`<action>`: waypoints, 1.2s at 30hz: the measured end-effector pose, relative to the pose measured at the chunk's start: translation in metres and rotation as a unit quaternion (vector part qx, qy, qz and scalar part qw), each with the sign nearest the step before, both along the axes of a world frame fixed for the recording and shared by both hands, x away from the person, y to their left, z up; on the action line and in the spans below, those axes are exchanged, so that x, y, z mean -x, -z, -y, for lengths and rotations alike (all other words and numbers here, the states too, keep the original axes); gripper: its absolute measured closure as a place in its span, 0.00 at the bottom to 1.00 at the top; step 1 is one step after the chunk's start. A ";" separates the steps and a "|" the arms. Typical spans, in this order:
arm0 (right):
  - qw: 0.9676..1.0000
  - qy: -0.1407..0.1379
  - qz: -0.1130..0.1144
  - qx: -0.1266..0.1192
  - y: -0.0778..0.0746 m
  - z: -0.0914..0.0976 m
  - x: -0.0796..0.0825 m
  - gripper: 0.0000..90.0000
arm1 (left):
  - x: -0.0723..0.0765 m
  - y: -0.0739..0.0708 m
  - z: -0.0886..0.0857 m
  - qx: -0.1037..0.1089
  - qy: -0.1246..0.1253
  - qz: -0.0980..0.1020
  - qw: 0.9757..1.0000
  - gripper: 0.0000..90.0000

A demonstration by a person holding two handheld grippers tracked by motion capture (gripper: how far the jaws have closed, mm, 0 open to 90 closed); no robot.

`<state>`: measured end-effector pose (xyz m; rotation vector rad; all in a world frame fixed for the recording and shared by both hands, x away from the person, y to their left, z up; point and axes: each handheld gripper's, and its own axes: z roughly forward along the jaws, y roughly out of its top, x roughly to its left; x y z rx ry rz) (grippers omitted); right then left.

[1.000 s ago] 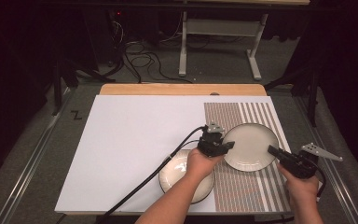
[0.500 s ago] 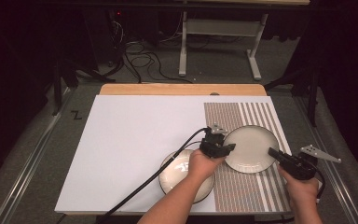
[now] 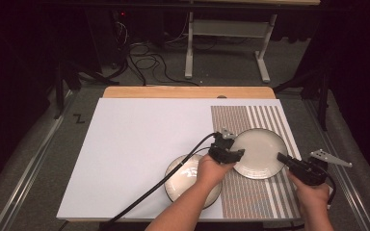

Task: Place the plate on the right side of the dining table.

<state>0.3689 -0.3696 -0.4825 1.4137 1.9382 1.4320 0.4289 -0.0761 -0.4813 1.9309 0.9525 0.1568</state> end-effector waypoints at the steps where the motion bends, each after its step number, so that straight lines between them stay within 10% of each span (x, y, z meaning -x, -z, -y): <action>1: 1.000 0.005 -0.002 0.004 -0.001 -0.001 0.000 0.95 | 0.001 -0.001 0.000 -0.002 -0.006 0.007 1.000 0.55; 7: 1.000 0.001 0.004 0.009 -0.003 -0.004 0.000 0.96 | 0.003 -0.009 -0.006 -0.009 -0.020 0.025 0.999 0.31; 22: 1.000 0.006 0.002 0.012 -0.003 -0.004 -0.001 0.95 | 0.030 -0.020 -0.049 0.018 0.007 0.059 0.998 0.06; 36: 1.000 0.010 -0.002 0.016 -0.002 -0.005 -0.001 0.95 | 0.055 -0.027 -0.124 0.041 -0.021 0.079 0.996 0.00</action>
